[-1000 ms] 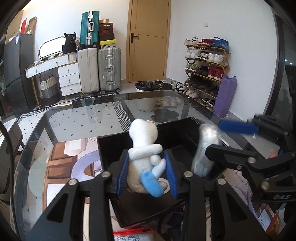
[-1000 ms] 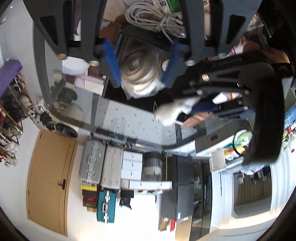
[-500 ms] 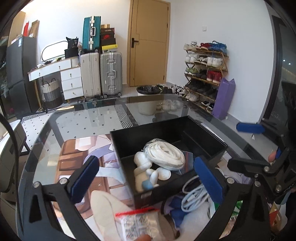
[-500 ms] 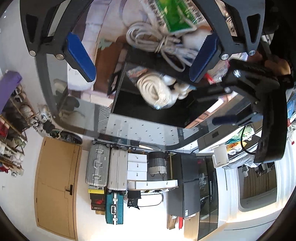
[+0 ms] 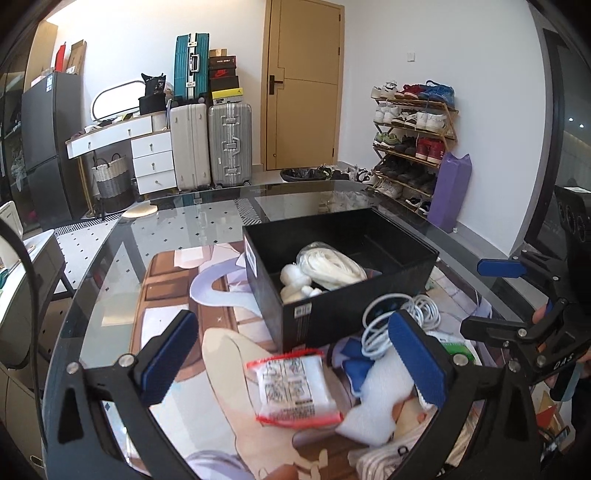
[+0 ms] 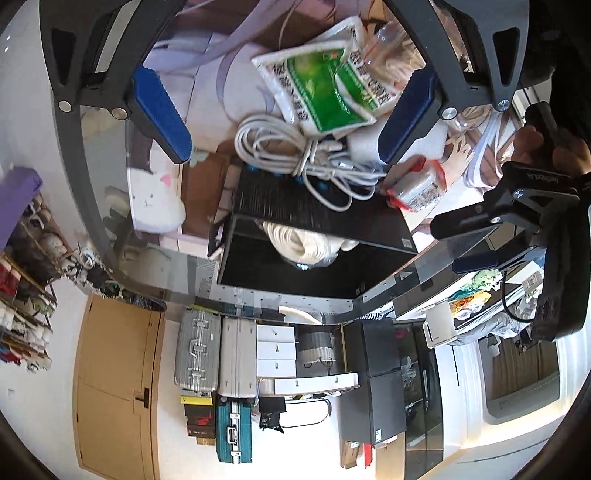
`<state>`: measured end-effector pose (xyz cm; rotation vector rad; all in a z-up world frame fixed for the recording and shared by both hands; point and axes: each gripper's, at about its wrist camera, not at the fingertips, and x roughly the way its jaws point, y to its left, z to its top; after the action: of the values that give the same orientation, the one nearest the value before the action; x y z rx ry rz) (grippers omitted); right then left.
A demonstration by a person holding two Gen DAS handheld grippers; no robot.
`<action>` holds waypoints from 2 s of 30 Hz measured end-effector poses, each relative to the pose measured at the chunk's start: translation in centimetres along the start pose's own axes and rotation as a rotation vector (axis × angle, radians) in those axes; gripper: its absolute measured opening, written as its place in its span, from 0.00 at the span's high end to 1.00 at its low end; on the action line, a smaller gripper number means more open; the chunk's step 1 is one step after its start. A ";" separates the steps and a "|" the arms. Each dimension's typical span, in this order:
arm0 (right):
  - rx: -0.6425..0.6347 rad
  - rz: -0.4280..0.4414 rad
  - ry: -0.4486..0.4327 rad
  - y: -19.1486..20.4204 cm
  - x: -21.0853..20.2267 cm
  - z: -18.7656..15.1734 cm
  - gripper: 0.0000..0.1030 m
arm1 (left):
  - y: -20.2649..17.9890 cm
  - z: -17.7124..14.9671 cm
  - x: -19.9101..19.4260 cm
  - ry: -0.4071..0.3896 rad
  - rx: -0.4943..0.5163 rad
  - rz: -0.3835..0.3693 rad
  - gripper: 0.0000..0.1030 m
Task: Organize soft objects
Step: 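Withdraw both tools from the box back over the table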
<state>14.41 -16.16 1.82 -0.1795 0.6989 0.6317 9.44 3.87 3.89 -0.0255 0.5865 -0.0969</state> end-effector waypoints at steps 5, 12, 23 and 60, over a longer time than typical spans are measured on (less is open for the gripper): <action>0.026 0.023 0.012 -0.2 -0.6 -0.8 0.00 | 0.1 -0.7 -0.6 0.009 -0.007 -0.014 0.00; 0.027 0.046 0.022 -0.5 -0.8 -1.8 0.00 | -0.4 -1.7 -1.2 0.025 -0.011 -0.027 0.00; -0.003 0.065 0.077 -0.5 -0.3 -2.9 0.00 | -1.6 -3.7 -1.4 0.047 0.008 -0.031 0.00; 0.079 0.148 0.172 -0.6 2.1 -4.6 0.00 | -7.3 -7.3 -1.2 0.191 0.141 -0.211 0.00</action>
<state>13.51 -17.28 -3.02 -0.1106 0.9078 0.7343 3.75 -3.28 -1.18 0.0594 0.7660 -0.3486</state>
